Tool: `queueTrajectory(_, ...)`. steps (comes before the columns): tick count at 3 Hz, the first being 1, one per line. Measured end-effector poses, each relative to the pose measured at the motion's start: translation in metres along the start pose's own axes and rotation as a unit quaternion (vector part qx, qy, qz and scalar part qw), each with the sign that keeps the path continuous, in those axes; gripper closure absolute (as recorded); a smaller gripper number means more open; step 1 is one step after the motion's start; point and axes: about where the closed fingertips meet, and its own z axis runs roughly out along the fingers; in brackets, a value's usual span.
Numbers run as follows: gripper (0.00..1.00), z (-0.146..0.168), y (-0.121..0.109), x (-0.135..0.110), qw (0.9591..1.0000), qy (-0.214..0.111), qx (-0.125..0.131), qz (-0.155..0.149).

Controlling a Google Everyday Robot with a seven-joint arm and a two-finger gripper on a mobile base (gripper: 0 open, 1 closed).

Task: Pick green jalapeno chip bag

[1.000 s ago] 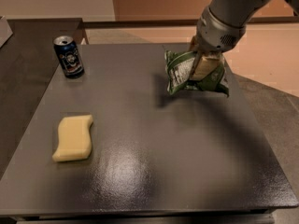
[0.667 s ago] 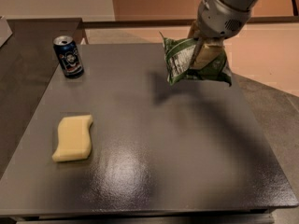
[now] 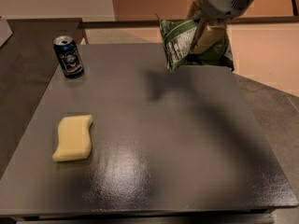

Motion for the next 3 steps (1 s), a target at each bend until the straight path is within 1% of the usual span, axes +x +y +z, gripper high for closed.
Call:
queueTrajectory(1, 1.0, -0.015, -0.005, -0.008, 0.9997, -0.005, 0.016, -0.015)
queueTrajectory(2, 1.0, -0.027, -0.007, -0.014, 0.9992, -0.022, 0.029, -0.017)
queueTrajectory(3, 1.0, -0.026, -0.01, -0.016, 0.999, -0.024, 0.033, -0.018)
